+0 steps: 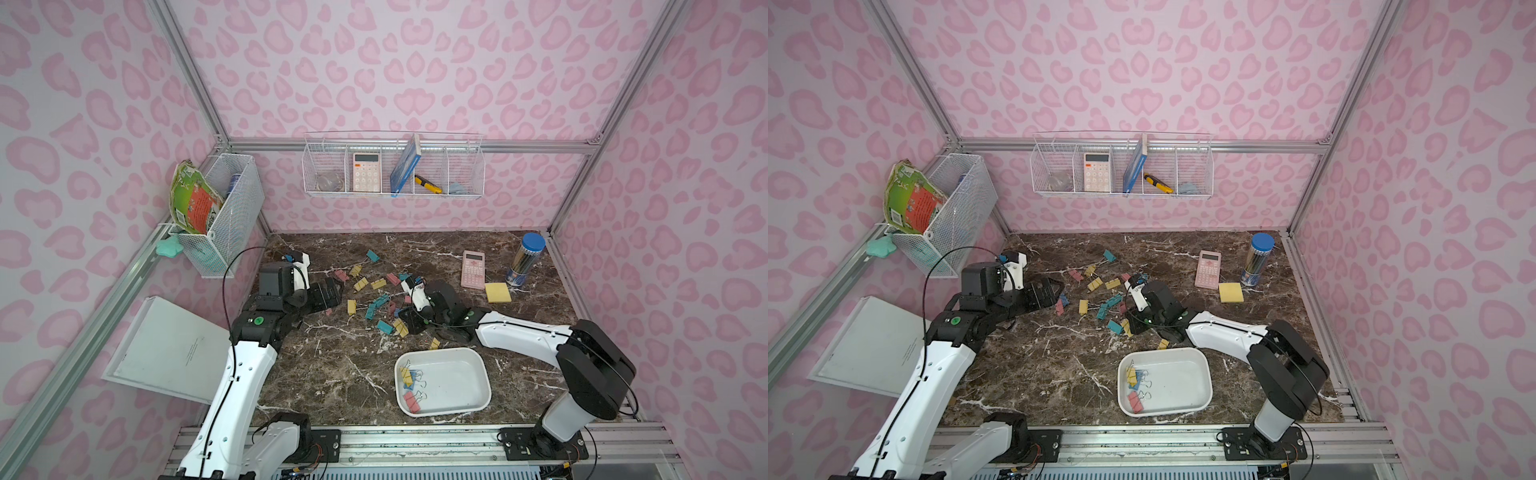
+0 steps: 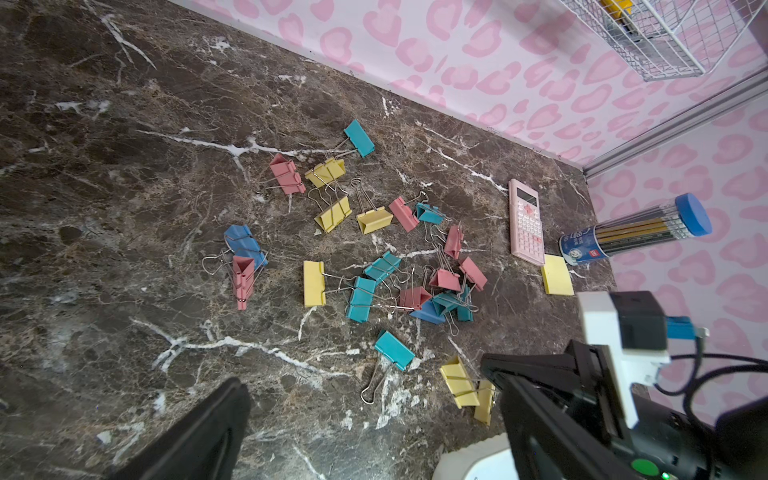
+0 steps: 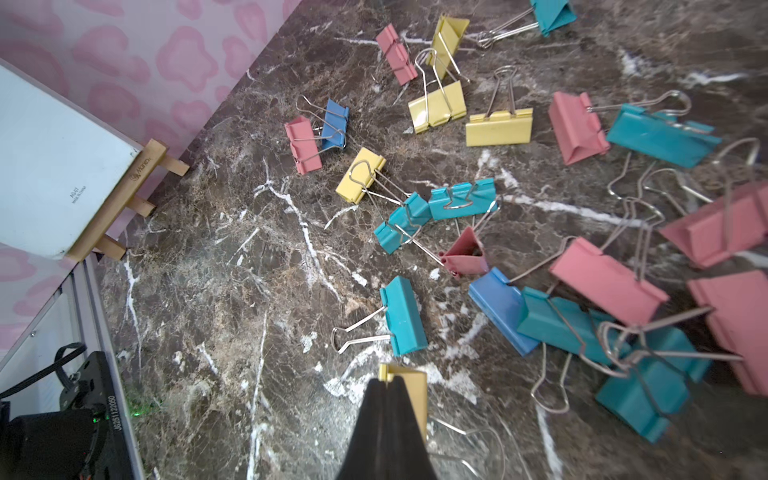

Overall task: Put the binder clips in the storage box
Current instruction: Pick up the binder clip at the center of the board, then place the binder clip in the storage box.

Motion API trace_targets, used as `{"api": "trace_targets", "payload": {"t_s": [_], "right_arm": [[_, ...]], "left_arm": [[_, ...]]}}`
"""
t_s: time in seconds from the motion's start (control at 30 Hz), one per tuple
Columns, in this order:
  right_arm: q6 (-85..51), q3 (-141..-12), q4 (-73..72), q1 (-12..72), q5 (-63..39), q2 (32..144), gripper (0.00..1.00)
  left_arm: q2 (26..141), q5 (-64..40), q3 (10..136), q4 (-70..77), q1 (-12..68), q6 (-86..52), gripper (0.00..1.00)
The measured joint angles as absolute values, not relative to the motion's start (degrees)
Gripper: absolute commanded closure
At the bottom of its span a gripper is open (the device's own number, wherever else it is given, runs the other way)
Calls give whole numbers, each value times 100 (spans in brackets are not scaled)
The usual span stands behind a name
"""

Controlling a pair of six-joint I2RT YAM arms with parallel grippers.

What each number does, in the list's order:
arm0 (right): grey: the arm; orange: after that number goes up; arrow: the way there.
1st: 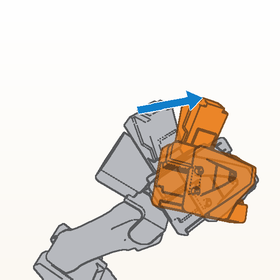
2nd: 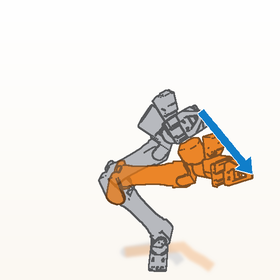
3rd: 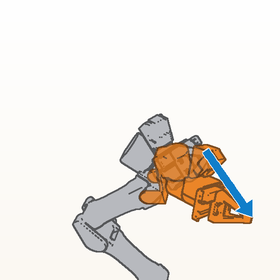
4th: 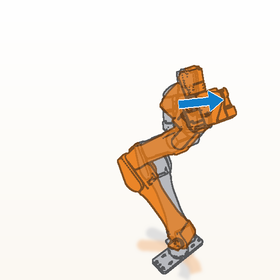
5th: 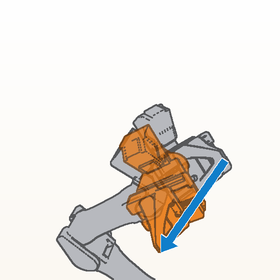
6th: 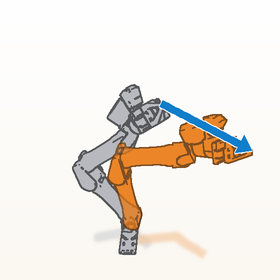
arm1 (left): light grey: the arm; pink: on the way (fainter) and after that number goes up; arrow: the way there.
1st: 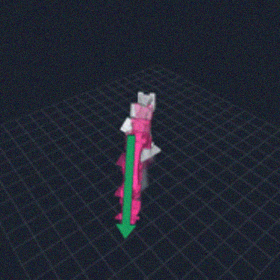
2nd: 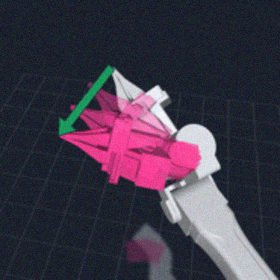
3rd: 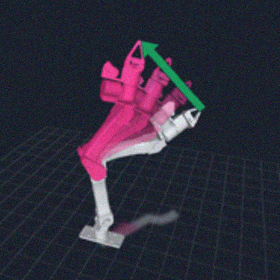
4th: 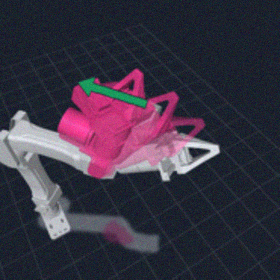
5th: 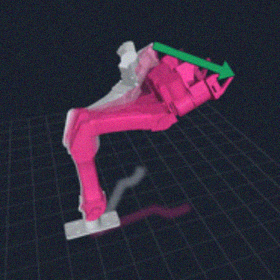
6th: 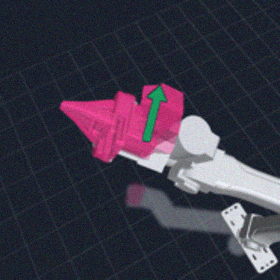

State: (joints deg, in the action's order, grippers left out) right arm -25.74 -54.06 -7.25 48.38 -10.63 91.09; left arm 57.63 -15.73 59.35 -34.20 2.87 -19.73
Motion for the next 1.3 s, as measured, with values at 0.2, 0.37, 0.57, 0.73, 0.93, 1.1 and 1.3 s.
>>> {"api": "trace_targets", "payload": {"t_s": [0.2, 0.37, 0.57, 0.73, 0.93, 1.1, 1.3], "right_arm": [[-3098, -4652, -497, 5194, -478, 7474, 100], [-4101, -3664, -178, 5896, 239, 5968, 100], [-5297, -2657, -115, 6396, 821, 5380, 100], [-5708, -2322, -161, 6407, 1131, 5664, 100], [-5739, -2150, -593, 6375, 1319, 6250, 100], [-5802, -2132, -1096, 6333, 1175, 6879, 100], [-5824, -2346, -1205, 6326, 1013, 7100, 64]], "left_arm": [[5706, -1555, 5935, -3420, 285, -1973, 1], [5695, -1549, 5935, -3417, 285, -1973, 1], [5686, -1400, 5935, -3420, 285, -1949, 1], [5688, -1299, 5935, -3422, 285, -1929, 1], [5743, -1260, 5935, -3422, 285, -1927, 1], [5826, -1260, 5935, -3424, 285, -1911, 1], [5896, -1262, 5940, -3463, 285, -1918, 8]]}}
